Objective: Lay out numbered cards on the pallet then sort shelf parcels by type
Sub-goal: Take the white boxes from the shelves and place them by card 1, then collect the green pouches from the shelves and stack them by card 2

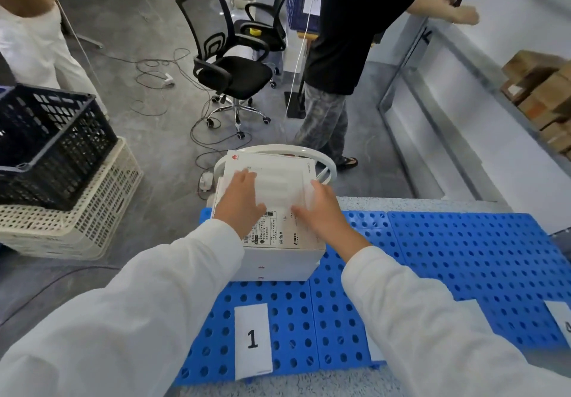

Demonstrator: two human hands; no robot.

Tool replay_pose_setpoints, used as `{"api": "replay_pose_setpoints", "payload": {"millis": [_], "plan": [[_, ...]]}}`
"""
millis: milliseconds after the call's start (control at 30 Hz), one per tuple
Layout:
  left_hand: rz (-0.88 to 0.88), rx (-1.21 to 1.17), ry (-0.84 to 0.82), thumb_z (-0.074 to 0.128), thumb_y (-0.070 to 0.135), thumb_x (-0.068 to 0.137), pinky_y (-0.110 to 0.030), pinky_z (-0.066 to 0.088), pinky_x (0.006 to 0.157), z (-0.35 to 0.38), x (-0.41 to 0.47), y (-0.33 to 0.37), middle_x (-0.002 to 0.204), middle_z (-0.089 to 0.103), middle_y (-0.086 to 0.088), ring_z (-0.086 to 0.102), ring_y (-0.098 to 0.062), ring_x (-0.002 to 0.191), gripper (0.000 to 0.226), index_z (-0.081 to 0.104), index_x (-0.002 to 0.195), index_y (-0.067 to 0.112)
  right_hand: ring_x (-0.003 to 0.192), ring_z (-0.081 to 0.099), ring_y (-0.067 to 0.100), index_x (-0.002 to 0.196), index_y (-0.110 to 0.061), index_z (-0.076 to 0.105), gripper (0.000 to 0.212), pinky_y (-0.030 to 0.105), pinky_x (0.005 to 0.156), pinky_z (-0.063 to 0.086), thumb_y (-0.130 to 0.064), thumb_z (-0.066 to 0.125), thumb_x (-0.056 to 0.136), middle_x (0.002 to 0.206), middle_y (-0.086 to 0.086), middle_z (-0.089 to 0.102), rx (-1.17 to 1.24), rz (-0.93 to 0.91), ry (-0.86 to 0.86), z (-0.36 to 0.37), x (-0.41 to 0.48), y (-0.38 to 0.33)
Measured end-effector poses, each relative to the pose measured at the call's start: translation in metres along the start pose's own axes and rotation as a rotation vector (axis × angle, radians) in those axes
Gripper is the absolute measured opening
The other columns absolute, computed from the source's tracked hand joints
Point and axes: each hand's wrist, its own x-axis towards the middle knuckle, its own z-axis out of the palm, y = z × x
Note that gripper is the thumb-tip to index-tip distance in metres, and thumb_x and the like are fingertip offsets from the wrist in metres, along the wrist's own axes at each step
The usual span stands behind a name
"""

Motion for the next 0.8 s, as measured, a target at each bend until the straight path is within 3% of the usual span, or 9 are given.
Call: {"api": "replay_pose_setpoints", "payload": {"millis": [100,167,267,333,400,667,800], "plan": [[0.110,0.035,-0.075,0.059,0.025,0.090,-0.033,0.036,0.104,0.004,-0.007,0.029,0.145,0.039,0.001,0.039,-0.019,0.133,0.053,0.042,0.139,0.015,0.138,0.028,0.023,0.137,-0.015,0.044,0.062,0.039,0.114,0.028,-0.035,0.069,0.084,0.143,0.004,0.039,-0.144,-0.138,-0.005,-0.020,-0.012,-0.002],[0.219,0.106,-0.081,0.058,0.028,0.091,-0.032,0.037,0.105,0.002,-0.012,0.053,0.138,0.048,0.002,0.042,-0.018,0.132,0.045,0.049,0.133,0.016,0.143,0.018,0.019,0.142,-0.016,0.041,0.063,0.037,0.118,0.020,-0.035,0.066,0.088,0.152,0.000,0.032,-0.226,-0.237,-0.034,-0.042,-0.024,-0.002],[0.355,0.189,-0.084,0.058,0.028,0.090,-0.032,0.044,0.098,-0.005,-0.020,0.094,0.123,0.058,0.002,0.052,-0.019,0.119,0.034,0.057,0.122,0.018,0.138,0.030,0.014,0.136,-0.025,0.049,0.051,0.036,0.113,0.031,-0.034,0.066,0.088,0.144,-0.007,0.043,-0.273,-0.294,0.009,-0.085,-0.049,0.008],[0.413,0.207,-0.091,0.057,0.030,0.088,-0.036,0.051,0.086,-0.010,-0.027,0.122,0.109,0.062,0.003,0.060,-0.021,0.102,0.025,0.059,0.110,0.020,0.136,0.034,0.011,0.137,-0.026,0.048,0.051,0.033,0.110,0.035,-0.036,0.064,0.089,0.142,-0.008,0.045,-0.295,-0.245,0.026,-0.114,-0.067,0.018],[0.507,0.243,-0.108,0.057,0.031,0.087,-0.039,0.052,0.083,-0.012,-0.040,0.159,0.107,0.060,0.004,0.060,-0.023,0.097,0.025,0.058,0.109,0.019,0.137,0.033,0.011,0.140,-0.025,0.045,0.054,0.032,0.110,0.036,-0.039,0.062,0.091,0.144,-0.009,0.043,-0.342,-0.192,0.069,-0.152,-0.092,0.032],[0.856,0.354,-0.172,0.056,0.038,0.091,-0.036,0.045,0.095,0.014,-0.121,0.329,0.132,0.053,-0.002,0.052,-0.022,0.117,0.049,0.047,0.133,0.015,0.134,0.036,0.018,0.144,-0.024,0.039,0.058,0.037,0.105,0.039,-0.045,0.056,0.092,0.143,-0.001,0.041,-0.438,0.033,0.254,-0.312,-0.233,0.092],[1.019,0.298,-0.170,0.057,0.034,0.089,-0.037,0.043,0.101,0.040,-0.177,0.422,0.131,0.057,-0.003,0.052,-0.022,0.120,0.049,0.049,0.135,0.019,0.133,0.036,0.021,0.145,-0.023,0.037,0.055,0.041,0.103,0.040,-0.040,0.052,0.095,0.142,0.000,0.041,-0.578,0.121,0.342,-0.383,-0.319,0.120]]}}
